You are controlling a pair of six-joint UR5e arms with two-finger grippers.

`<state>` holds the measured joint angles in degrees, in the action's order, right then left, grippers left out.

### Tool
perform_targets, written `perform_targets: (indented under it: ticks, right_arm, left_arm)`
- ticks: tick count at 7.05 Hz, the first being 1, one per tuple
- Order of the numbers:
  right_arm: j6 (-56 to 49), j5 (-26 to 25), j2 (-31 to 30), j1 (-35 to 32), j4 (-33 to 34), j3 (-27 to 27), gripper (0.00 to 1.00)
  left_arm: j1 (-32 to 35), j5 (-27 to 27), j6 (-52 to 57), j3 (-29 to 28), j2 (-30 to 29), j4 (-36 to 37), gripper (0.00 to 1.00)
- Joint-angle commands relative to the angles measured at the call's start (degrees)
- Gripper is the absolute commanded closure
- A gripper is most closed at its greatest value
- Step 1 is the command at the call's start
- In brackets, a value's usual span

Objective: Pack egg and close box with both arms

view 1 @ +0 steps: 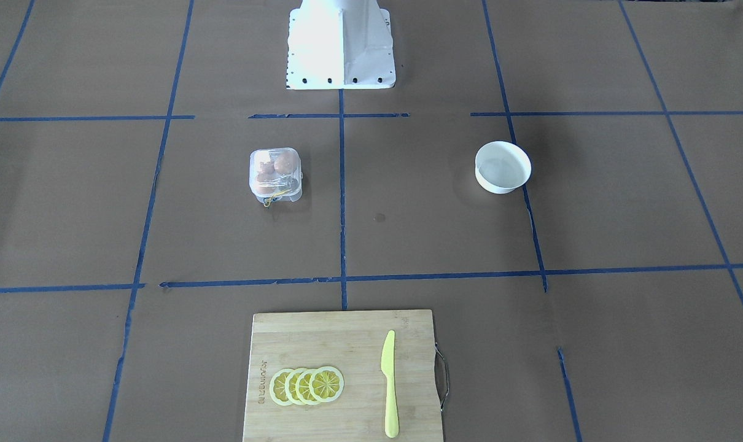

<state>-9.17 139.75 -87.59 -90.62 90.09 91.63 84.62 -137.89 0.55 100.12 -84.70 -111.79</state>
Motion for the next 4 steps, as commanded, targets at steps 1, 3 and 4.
perform_targets:
  ticks: [1, 3, 4]
  right_arm:
    - [2.7, 3.1, -0.4, 0.0, 0.0, 0.2, 0.00]
    - [2.6, 3.8, -0.6, 0.0, -0.1, 0.4, 0.00]
    - [2.6, 3.9, -0.7, 0.0, -0.1, 1.3, 0.00]
  left_arm:
    - [-0.1, -0.1, 0.2, 0.2, 0.7, -0.3, 0.00]
    - [-0.1, -0.2, 0.2, -0.5, 0.2, -0.1, 0.00]
    - [-0.2, -0.1, 0.2, -0.7, 0.0, 0.0, 0.00]
